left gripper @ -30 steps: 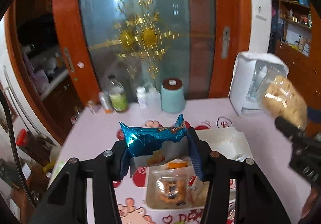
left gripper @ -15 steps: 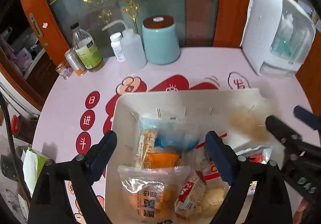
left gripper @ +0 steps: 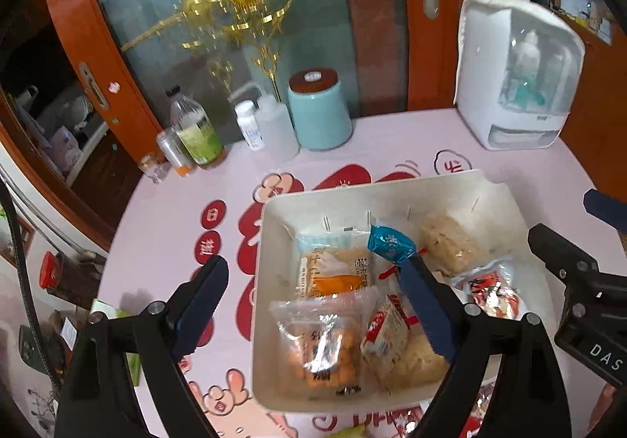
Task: Organize snacks
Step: 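Carry the blue wrapper and cookie bag into the white tray and open both tools, then withdraw both tools from the tray toward the remaining snacks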
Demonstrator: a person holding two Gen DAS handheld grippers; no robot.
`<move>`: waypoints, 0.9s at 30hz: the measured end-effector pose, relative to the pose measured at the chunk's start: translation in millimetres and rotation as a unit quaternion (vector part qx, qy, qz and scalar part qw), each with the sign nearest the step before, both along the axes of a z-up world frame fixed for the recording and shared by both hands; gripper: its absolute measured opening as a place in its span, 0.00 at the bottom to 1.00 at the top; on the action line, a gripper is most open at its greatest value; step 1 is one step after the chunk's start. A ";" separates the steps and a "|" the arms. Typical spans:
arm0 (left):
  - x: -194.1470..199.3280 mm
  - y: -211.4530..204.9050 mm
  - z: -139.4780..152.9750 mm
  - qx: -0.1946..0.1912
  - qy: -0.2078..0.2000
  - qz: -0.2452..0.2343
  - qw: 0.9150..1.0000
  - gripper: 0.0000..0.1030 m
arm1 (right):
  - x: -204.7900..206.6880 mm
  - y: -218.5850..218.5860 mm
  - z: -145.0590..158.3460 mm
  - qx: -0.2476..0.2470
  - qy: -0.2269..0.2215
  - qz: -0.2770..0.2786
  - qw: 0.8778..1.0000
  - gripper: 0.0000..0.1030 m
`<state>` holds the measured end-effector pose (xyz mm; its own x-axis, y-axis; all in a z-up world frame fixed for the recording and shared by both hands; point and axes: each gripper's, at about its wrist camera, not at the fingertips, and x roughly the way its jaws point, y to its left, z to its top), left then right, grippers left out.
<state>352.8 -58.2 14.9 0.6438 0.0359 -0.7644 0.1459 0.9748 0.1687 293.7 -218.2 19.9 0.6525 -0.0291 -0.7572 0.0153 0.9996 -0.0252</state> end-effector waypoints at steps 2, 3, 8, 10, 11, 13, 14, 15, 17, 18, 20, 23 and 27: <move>-12.2 3.4 13.8 -0.004 -0.012 0.000 1.000 0.87 | -13.8 1.1 13.2 0.005 -0.011 -0.002 1.000 0.76; -17.6 5.3 20.4 -0.009 -0.016 -0.001 1.000 0.87 | -21.5 2.3 20.6 0.005 -0.019 -0.001 1.000 0.76; -52.7 16.0 47.7 -0.030 -0.031 -0.004 0.999 0.87 | -60.8 8.9 52.7 -0.005 -0.054 0.005 0.999 0.76; -69.3 18.6 55.2 -0.031 -0.039 -0.011 0.999 0.87 | -77.2 10.0 62.2 -0.003 -0.064 0.010 0.998 0.76; -77.8 19.6 58.5 -0.029 -0.044 -0.013 0.999 0.87 | -86.1 10.7 66.5 -0.004 -0.069 0.012 0.998 0.76; -93.6 22.0 63.5 -0.029 -0.050 -0.020 0.998 0.87 | -100.8 10.9 72.7 -0.003 -0.077 0.017 0.997 0.76; -104.6 23.9 66.2 -0.028 -0.055 -0.024 0.998 0.87 | -110.9 11.4 75.1 -0.004 -0.081 0.020 0.996 0.76; -114.5 24.7 68.3 -0.028 -0.059 -0.028 0.997 0.87 | -118.2 11.9 76.6 -0.006 -0.084 0.021 0.996 0.76; -130.5 26.0 70.5 -0.031 -0.067 -0.036 0.997 0.87 | -136.0 13.5 78.5 -0.014 -0.093 0.022 0.995 0.76; -140.5 26.7 71.7 -0.033 -0.073 -0.041 0.996 0.87 | -143.4 14.0 78.5 -0.015 -0.097 0.028 0.995 0.76; -161.4 26.7 73.1 -0.037 -0.084 -0.057 0.994 0.87 | -159.6 15.8 75.9 -0.022 -0.103 0.037 0.994 0.76; -190.2 25.6 70.4 -0.043 -0.095 -0.076 0.992 0.87 | -180.4 18.7 67.1 -0.024 -0.104 0.051 0.993 0.76; -224.4 26.7 64.8 -0.074 -0.103 -0.095 0.987 0.88 | -205.1 20.7 55.1 -0.018 -0.111 0.067 0.991 0.76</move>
<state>128.4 -31.6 79.8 0.7707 -0.2029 -0.6040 0.3067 0.9491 0.0724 88.6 -197.6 75.0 0.8028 0.0455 -0.5945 -0.1091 0.9915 -0.0714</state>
